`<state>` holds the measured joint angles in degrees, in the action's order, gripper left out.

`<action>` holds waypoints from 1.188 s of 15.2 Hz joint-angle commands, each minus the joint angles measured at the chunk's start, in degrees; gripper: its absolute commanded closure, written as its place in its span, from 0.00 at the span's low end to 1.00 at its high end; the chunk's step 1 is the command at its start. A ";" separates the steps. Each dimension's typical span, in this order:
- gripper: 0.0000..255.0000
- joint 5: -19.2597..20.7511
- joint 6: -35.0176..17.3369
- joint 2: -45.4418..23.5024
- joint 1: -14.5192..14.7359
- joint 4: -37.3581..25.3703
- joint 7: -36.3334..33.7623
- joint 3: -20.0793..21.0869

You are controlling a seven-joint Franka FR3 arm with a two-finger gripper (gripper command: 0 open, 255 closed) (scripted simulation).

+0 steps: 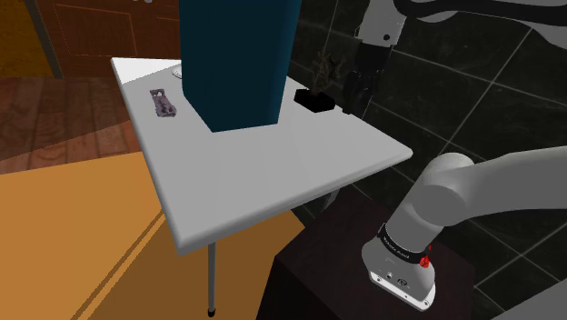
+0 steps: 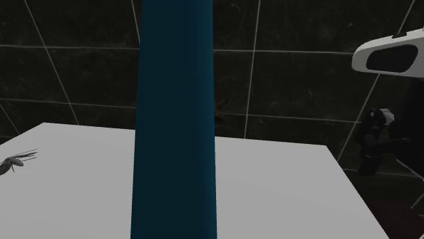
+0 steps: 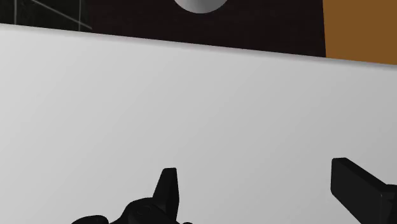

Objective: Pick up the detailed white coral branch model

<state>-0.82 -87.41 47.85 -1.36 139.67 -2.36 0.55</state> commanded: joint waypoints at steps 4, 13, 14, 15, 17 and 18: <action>0.00 2.32 -1.99 -3.87 -1.02 -2.99 3.63 -3.13; 0.00 5.87 -6.69 -17.19 -2.55 -15.20 14.19 -11.86; 0.00 5.92 -7.04 -18.81 -2.64 -16.86 15.39 -12.78; 0.00 5.90 -7.36 -20.46 -2.69 -18.59 16.59 -13.69; 0.00 5.62 -7.86 -23.85 -2.78 -22.23 19.04 -15.51; 0.00 5.38 -8.04 -25.59 -2.80 -24.16 20.28 -16.42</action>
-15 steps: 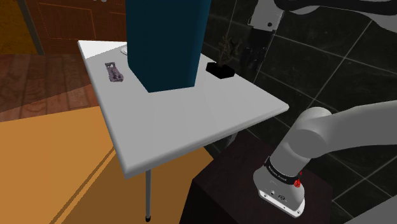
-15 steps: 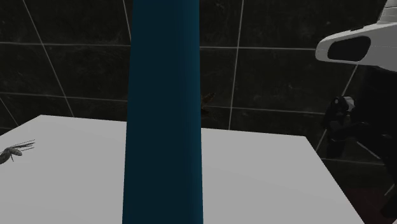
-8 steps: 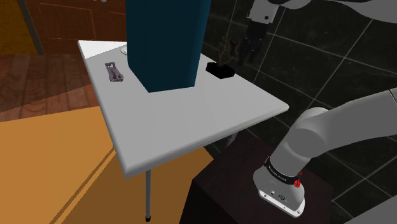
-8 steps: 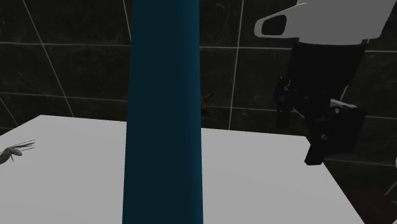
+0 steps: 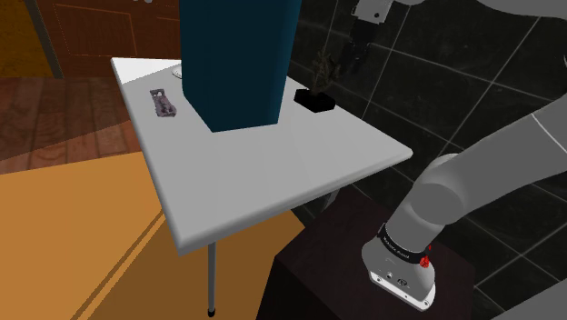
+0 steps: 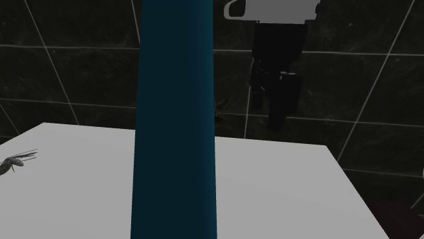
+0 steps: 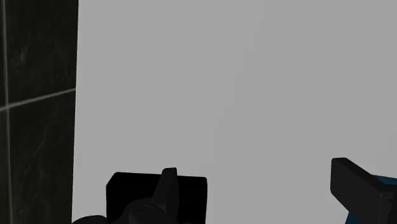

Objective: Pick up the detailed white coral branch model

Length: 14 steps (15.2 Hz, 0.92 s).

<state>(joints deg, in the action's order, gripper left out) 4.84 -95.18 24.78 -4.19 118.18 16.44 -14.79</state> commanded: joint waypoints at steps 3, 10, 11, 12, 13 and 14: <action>0.00 -1.54 -0.48 -7.99 -0.13 -8.89 5.33 -3.76; 0.00 -6.10 -0.05 -19.34 -1.20 -21.76 12.98 -8.51; 0.00 -6.02 -0.87 -19.14 -1.21 -20.76 12.96 -8.48; 0.00 -5.95 -1.67 -18.96 -1.21 -19.79 12.94 -8.45; 0.00 -5.90 -2.46 -18.82 -1.21 -18.86 12.94 -8.44; 0.00 -5.85 -3.26 -18.67 -1.21 -17.94 12.93 -8.42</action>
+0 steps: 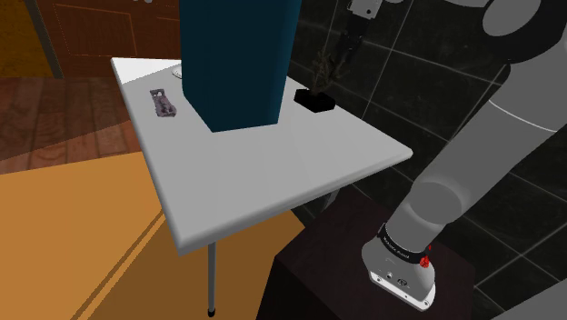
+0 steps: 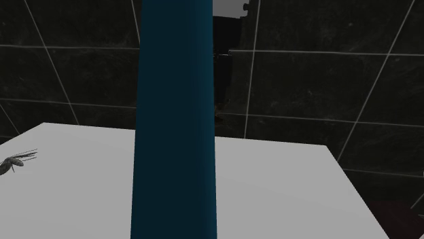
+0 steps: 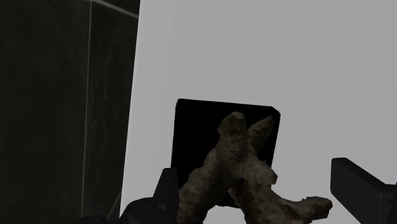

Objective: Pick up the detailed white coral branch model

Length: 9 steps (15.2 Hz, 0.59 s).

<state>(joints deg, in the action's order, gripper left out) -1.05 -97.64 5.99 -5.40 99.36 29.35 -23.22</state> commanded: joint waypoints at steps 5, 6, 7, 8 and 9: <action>1.00 0.13 -2.80 0.35 -0.01 3.10 0.01 0.03; 1.00 0.13 -2.80 0.36 -0.01 3.11 0.02 0.02; 1.00 0.13 -2.82 0.37 -0.01 3.14 0.01 0.03; 1.00 0.13 -2.83 0.37 -0.01 3.15 0.02 0.02; 1.00 0.14 -2.83 0.39 -0.02 3.16 0.03 0.02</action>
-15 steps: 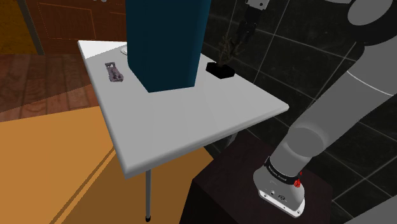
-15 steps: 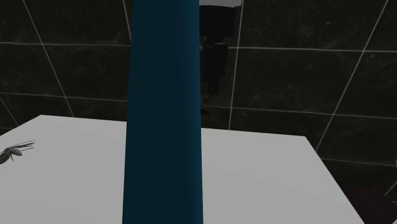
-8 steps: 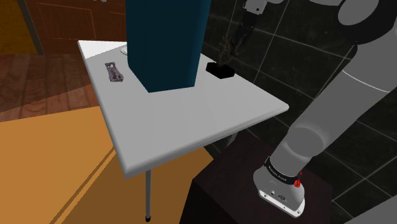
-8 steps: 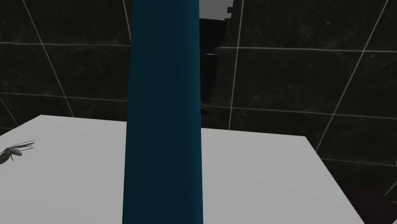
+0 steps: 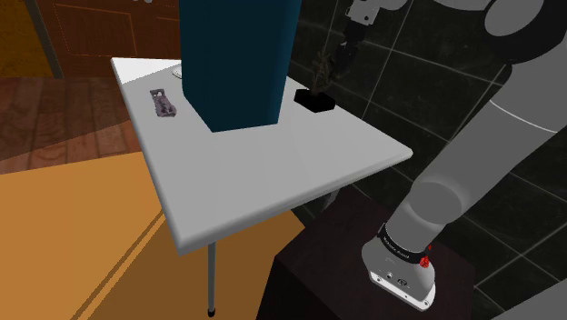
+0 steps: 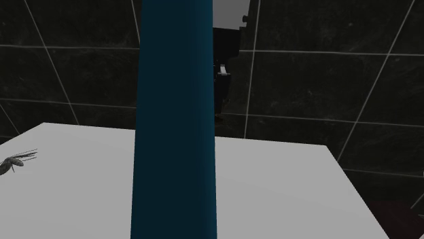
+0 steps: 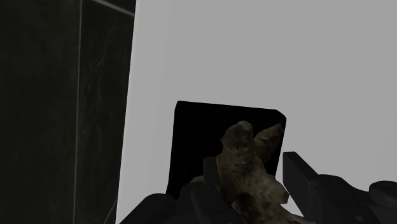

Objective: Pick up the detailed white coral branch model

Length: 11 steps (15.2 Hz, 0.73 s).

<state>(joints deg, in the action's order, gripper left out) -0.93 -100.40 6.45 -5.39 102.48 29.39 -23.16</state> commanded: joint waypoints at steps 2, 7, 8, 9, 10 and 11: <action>1.00 0.05 -0.04 -0.02 -0.04 0.06 0.01 -0.05; 1.00 -0.04 1.49 -0.25 -0.02 -1.69 -0.02 -0.03; 1.00 -0.10 2.29 -0.41 -0.02 -2.63 -0.01 -0.05; 1.00 -0.16 3.09 -0.56 -0.02 -3.56 0.00 -0.06; 1.00 -0.22 3.89 -0.72 -0.02 -4.52 0.01 -0.08; 1.00 -0.29 4.69 -0.91 -0.02 -5.49 0.03 -0.10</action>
<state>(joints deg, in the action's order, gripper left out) -1.12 -96.76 5.76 -5.36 98.32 29.28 -23.18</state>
